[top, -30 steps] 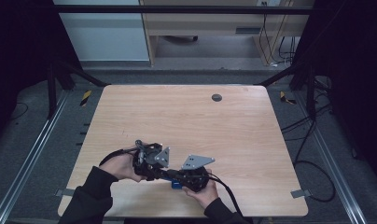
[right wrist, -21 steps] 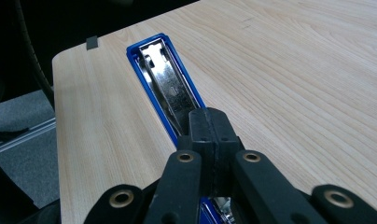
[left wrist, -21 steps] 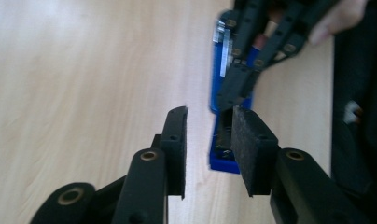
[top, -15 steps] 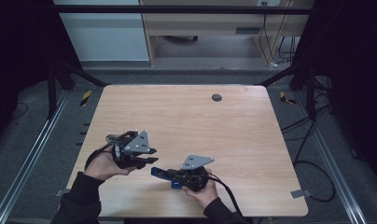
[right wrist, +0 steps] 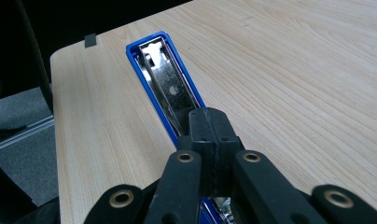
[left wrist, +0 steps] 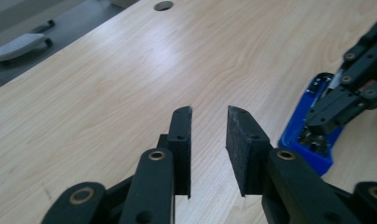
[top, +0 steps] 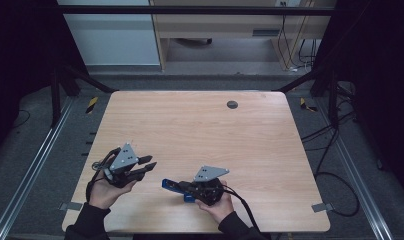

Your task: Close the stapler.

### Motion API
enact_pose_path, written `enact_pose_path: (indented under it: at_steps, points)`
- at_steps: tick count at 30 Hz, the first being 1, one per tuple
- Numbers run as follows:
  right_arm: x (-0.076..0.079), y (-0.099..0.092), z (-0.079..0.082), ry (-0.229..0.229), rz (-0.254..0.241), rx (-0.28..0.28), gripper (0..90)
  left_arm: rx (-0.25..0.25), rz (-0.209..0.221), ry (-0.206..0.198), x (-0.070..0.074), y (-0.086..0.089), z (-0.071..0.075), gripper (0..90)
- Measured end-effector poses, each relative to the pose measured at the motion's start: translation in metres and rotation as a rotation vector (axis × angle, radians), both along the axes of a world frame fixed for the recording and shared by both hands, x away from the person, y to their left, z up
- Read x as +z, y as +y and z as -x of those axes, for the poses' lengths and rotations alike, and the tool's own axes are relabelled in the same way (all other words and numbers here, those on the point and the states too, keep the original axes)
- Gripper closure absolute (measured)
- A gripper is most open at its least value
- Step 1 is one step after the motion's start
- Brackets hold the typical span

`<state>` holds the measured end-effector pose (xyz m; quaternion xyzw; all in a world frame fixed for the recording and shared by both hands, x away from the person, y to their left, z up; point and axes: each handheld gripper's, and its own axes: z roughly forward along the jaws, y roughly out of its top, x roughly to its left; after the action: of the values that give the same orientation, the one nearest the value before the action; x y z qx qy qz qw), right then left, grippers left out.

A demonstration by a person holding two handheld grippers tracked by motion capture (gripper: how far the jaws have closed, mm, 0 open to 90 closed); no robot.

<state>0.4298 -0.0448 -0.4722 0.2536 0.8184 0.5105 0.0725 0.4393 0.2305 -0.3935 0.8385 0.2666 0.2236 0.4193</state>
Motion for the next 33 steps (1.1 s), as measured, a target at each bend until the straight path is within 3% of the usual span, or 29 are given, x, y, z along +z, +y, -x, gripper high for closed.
enact_pose_path:
  at_steps: [10, 14, 16, 19, 33]
  points:
    - [0.002, -0.002, 0.000, -0.001, 0.002, -0.002, 90.0, 0.155, 0.083, -0.030, -0.028, 0.017, 0.018, 63.3]
    - [0.003, -0.003, 0.000, 0.002, 0.000, -0.005, 90.0, 0.200, 0.110, -0.013, -0.039, 0.024, 0.021, 61.4]
    - [0.004, -0.004, 0.000, 0.002, -0.001, -0.004, 90.0, 0.217, 0.092, -0.040, -0.042, 0.025, 0.023, 62.4]
    - [0.005, -0.005, 0.001, -0.001, -0.003, -0.004, 90.0, 0.222, 0.107, -0.045, -0.044, 0.027, 0.024, 60.6]
    - [0.009, -0.013, 0.001, 0.000, -0.006, -0.012, 90.0, 0.284, 0.074, -0.015, -0.058, 0.023, 0.025, 54.8]
